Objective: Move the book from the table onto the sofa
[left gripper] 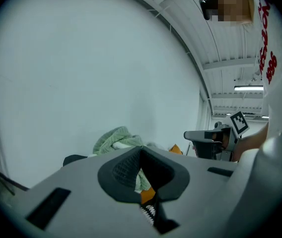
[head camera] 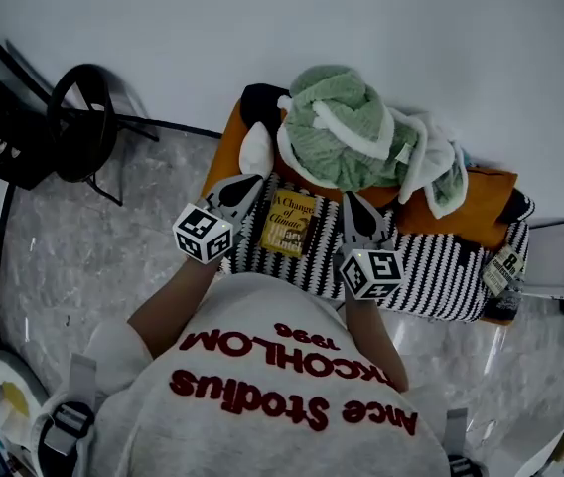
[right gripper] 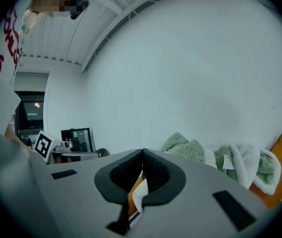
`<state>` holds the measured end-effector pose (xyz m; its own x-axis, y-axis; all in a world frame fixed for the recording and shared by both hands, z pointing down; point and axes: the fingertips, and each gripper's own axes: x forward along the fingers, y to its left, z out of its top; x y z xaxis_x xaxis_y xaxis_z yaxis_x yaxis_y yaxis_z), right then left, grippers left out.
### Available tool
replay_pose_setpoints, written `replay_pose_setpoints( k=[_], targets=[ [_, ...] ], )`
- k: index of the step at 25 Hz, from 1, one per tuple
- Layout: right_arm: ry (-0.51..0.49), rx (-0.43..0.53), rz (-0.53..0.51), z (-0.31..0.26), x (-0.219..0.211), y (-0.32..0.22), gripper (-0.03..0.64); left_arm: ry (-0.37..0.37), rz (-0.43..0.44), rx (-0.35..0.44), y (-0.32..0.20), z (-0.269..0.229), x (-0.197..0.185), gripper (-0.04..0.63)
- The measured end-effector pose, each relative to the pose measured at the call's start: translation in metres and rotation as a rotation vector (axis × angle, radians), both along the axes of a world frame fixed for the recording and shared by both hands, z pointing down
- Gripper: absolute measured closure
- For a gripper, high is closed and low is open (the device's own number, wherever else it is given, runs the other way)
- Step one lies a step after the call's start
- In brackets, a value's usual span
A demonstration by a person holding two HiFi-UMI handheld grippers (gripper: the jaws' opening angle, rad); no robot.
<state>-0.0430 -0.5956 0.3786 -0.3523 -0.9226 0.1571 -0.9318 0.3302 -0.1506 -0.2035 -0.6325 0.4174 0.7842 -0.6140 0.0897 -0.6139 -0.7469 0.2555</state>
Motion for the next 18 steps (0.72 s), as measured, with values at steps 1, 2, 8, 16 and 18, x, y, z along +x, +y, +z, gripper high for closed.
replay_pose_setpoints(
  k=[1, 2, 8, 16, 18],
  targets=[
    [0.001, 0.012, 0.000, -0.004, -0.001, 0.000, 0.591, 0.005, -0.001, 0.005, 0.001, -0.002, -0.001, 0.580],
    [0.002, 0.021, -0.001, -0.007, -0.001, 0.000, 0.591, 0.008, -0.003, 0.010, 0.002, -0.004, -0.002, 0.580],
    [-0.002, 0.043, 0.013, -0.016, -0.001, 0.009, 0.591, 0.004, -0.017, 0.025, 0.007, -0.010, -0.006, 0.580],
    [-0.009, 0.068, 0.059, -0.027, -0.005, 0.015, 0.591, -0.003, -0.007, 0.052, 0.006, -0.020, -0.007, 0.578],
    [-0.009, 0.074, 0.074, -0.028, -0.005, 0.015, 0.591, -0.007, 0.006, 0.057, 0.003, -0.021, -0.006, 0.578]
  ],
)
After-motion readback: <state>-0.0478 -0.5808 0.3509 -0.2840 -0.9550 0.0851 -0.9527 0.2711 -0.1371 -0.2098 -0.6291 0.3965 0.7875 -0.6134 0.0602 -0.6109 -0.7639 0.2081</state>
